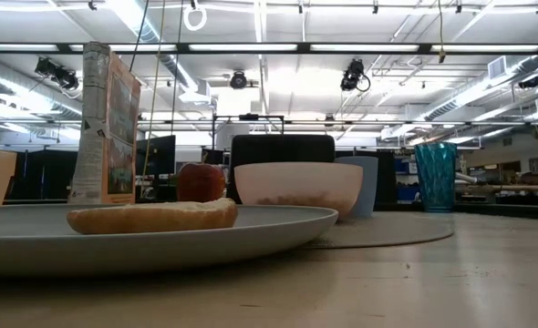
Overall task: Arrange a breakfast setting
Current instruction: Put the black spoon on the gray tablemat to the right of the orange bowl
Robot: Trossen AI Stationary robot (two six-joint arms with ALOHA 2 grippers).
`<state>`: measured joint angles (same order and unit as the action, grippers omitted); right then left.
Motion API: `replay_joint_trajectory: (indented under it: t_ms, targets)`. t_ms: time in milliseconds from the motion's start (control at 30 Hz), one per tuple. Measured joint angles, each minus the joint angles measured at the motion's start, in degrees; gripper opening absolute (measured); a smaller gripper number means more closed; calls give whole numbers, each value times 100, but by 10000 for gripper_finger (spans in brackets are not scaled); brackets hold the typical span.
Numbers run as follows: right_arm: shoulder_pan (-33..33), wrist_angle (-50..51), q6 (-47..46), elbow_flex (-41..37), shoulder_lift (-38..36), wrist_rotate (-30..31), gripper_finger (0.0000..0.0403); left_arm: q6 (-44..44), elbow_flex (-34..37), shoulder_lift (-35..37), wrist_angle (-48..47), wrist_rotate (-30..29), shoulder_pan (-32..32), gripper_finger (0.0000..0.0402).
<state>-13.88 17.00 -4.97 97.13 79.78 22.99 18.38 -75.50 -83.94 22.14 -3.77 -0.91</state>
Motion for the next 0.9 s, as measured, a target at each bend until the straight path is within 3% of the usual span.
replay_joint_trajectory:
  t_ms: [300, 467, 667, 800, 900]
  targets:
    - [66, -171, 14, -5, 134, 193, 20, 203, 0, -3, 31, 4, -141, 17]
    - [66, -141, -427, -7, 155, 352, 20, -74, -4, 30, -123, 165, -162, 56]
    - [62, -160, -735, -10, 123, 257, 17, -498, -4, 320, -742, 348, -152, 170]
    - [56, 323, -1160, -7, -179, 126, 17, -1055, -4, 926, -1797, 336, -102, 240]
    - [56, 1239, -1864, 0, -450, 26, 17, -1179, -4, 1517, -2784, 315, -74, 265]
